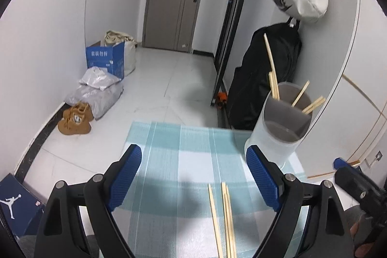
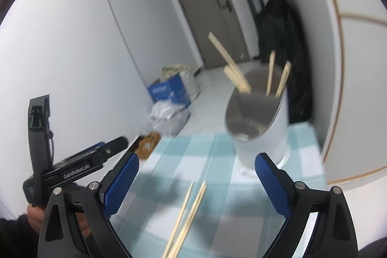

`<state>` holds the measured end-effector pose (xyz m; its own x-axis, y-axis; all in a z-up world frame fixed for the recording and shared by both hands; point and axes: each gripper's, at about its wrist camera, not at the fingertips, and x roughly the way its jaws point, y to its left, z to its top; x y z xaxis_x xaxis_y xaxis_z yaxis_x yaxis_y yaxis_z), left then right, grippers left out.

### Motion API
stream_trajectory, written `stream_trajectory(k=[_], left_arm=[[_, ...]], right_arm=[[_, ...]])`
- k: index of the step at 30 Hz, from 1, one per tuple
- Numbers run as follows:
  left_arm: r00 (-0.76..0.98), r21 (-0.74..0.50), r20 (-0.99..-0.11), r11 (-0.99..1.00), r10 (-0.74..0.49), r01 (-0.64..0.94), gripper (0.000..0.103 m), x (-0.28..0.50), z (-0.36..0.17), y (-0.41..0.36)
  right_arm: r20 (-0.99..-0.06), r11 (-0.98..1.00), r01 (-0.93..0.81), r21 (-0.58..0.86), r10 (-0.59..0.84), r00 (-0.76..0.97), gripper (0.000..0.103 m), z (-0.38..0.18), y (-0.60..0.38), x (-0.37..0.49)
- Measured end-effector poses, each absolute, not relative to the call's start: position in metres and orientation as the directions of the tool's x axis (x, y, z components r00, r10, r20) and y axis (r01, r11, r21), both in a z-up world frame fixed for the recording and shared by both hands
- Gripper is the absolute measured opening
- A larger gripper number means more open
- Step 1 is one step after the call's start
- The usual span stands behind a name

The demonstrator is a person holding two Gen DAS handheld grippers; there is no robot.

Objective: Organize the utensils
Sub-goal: 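Withdraw both open grippers and lower them toward the remaining chopsticks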

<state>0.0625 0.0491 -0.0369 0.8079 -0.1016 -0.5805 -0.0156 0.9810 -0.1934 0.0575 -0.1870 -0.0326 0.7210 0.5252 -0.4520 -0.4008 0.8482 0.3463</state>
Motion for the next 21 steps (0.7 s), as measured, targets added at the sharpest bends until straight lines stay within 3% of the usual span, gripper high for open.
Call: stream_trajectory(k=[6,12,18,21], left_arm=[[0.765,-0.185,-0.634,0.983,-0.108,-0.014,0.085,0.067,-0.067,0.046],[0.770,-0.144,-0.632,0.990,-0.081,-0.013,0.085,0.067,-0.079,0.051],[0.760,-0.162,-0.644,0.987,-0.088,-0.023,0.085,0.076,-0.082,0.056],[0.747,-0.188,-0.659,0.981,-0.089,-0.049,0.085,0.083,-0.086,0.064]], right_arm=[[-0.543,0.867,-0.362,0.341,0.496,0.677,0.095,-0.066,-0.175,0.063],[-0.624,0.878,-0.337,0.339,0.478,0.618,0.088,-0.090,-0.167,0.075],[-0.701,0.891,-0.324,0.319,0.452,0.552,0.075,-0.110,-0.156,0.088],[-0.743,0.906,-0.306,0.293,0.417,0.523,0.064,-0.119,-0.149,0.098]])
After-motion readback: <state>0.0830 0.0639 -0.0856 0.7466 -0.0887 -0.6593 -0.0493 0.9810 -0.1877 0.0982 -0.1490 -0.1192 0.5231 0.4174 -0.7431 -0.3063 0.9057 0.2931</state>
